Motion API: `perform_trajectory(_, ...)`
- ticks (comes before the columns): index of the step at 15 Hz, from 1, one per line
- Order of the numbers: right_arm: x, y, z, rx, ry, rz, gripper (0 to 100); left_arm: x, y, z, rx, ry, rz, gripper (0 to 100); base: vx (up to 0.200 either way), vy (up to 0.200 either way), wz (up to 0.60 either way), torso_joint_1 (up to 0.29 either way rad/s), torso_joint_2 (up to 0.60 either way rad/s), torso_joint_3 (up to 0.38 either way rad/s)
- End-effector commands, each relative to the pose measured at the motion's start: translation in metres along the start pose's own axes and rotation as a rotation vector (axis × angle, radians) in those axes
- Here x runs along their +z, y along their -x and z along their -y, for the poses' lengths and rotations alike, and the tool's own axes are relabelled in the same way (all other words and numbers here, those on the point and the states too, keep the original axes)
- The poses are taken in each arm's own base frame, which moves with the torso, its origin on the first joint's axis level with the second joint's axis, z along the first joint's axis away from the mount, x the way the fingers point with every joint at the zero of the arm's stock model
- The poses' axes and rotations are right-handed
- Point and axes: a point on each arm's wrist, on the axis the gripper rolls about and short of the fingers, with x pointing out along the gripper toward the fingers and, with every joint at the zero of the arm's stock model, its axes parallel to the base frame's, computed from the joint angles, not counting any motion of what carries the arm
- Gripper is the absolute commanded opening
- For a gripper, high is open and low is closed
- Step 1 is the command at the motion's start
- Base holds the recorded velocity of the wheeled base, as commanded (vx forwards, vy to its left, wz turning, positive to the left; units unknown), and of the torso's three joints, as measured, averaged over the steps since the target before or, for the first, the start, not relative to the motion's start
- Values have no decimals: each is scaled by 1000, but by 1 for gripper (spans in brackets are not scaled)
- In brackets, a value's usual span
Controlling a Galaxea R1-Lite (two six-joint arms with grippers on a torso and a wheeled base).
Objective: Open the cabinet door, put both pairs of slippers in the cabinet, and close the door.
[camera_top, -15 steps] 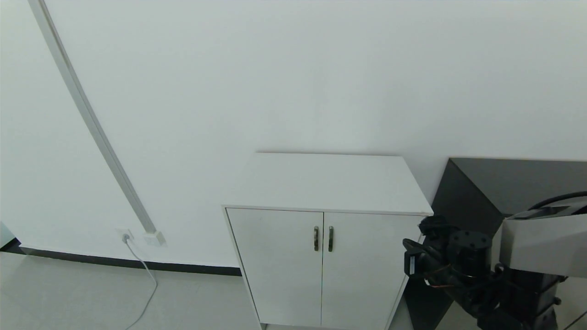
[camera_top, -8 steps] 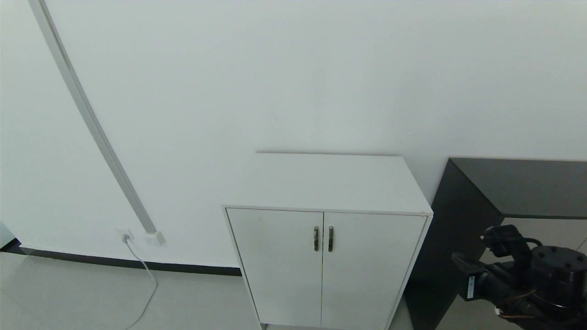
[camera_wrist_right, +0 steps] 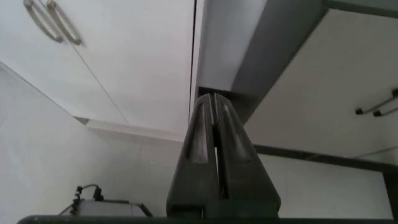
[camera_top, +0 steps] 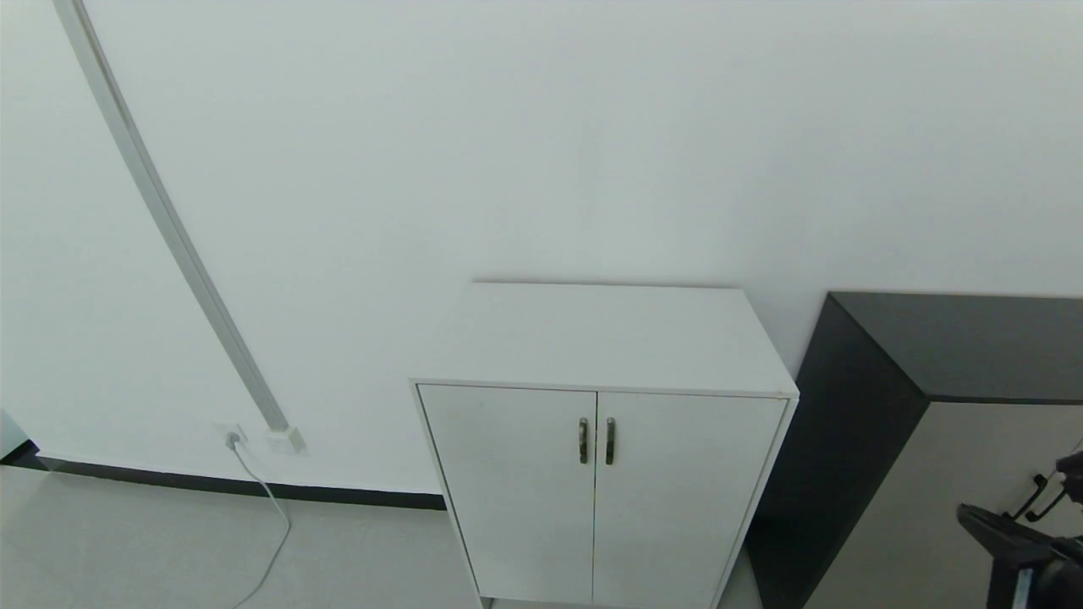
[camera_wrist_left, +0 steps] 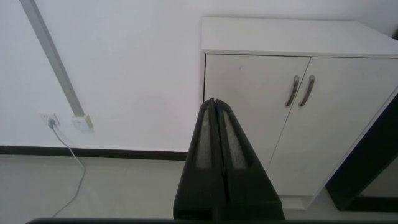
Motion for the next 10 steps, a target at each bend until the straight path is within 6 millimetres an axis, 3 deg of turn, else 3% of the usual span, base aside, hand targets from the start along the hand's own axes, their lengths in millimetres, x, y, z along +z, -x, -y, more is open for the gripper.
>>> perform_trajectory(1, -16, 66, 16, 1, -30, 114, 0, 0, 0, 0, 0, 0, -2, 0, 0, 0, 0, 0, 0, 0)
perform_trajectory(4, -45, 92, 23, 14, -37, 119, 0, 0, 0, 0, 0, 0, -2, 0, 0, 0, 0, 0, 0, 0)
perform_trajectory(8, -71, 105, 22, 87, -43, 116, 0, 0, 0, 0, 0, 0, -1, 0, 0, 0, 0, 0, 0, 0)
perform_trajectory(10, -71, 106, 21, 116, -47, 133, 0, 0, 0, 0, 0, 0, -1, 0, 0, 0, 0, 0, 0, 0)
